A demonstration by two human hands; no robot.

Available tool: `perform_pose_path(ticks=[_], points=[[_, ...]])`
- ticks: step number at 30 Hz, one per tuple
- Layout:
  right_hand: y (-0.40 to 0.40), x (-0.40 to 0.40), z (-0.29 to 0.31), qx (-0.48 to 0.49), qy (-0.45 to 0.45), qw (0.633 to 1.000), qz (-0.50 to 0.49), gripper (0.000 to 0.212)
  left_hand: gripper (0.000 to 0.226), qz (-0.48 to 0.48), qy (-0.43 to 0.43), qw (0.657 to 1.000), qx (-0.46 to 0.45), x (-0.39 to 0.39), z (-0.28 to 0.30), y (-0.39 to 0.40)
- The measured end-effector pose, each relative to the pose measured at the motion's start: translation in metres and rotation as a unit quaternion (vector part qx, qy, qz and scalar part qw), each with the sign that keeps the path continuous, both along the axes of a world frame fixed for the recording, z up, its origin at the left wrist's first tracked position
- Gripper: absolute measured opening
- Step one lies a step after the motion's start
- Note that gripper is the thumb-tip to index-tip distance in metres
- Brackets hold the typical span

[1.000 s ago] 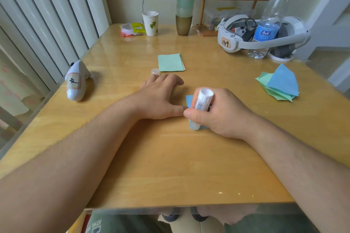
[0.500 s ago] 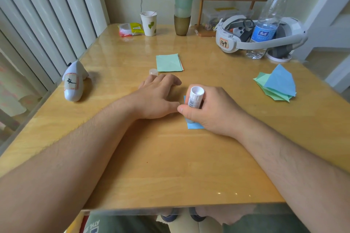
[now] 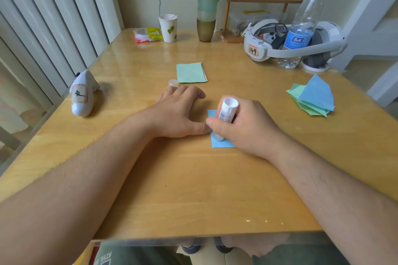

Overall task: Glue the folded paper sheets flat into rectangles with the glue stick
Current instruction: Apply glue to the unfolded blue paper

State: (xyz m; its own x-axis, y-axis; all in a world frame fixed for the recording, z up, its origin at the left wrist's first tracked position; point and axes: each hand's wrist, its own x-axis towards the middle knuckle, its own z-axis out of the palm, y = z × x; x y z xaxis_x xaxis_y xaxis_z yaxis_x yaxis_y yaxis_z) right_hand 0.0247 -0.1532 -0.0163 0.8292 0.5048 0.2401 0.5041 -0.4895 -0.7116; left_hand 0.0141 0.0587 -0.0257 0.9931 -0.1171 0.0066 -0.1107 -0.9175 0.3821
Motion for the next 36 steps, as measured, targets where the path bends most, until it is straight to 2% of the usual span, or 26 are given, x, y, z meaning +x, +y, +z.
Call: perform_pose_path(ticks=[2,4,7,10,13,18,22,28,36], points=[[0.0,-0.002,0.0,-0.011,-0.009,1.0,0.024,0.038,0.093,-0.003,0.0,1.0,0.0,-0.001,0.001,-0.001],[0.0,-0.004,0.0,-0.015,-0.017,0.999,0.045,0.036,0.084,-0.002,-0.01,1.0,0.0,-0.001,0.002,-0.001],[0.0,-0.007,0.001,-0.006,0.017,0.998,0.064,0.033,0.081,-0.002,-0.011,1.0,-0.001,0.0,0.001,0.0],[-0.004,0.004,0.008,0.075,0.06,0.995,0.017,0.029,0.085,0.001,0.001,1.0,0.001,0.001,-0.001,0.001],[-0.011,0.03,0.023,0.13,0.047,0.988,-0.075,0.034,0.079,0.008,0.002,1.0,0.002,0.002,-0.002,0.001],[-0.01,0.063,0.029,0.065,0.014,0.989,-0.133,0.048,0.072,0.006,-0.009,1.0,0.011,0.003,-0.003,0.0],[0.004,0.065,0.015,-0.007,0.009,0.991,-0.134,0.031,0.083,0.008,-0.001,1.0,0.016,0.002,-0.002,0.0],[0.017,0.055,0.003,-0.046,0.003,0.995,-0.092,0.039,0.081,0.012,-0.004,1.0,0.016,0.003,-0.002,-0.001],[-0.001,0.057,0.006,-0.062,-0.008,0.991,-0.12,0.035,0.083,0.01,-0.001,1.0,0.016,0.001,-0.001,-0.001]])
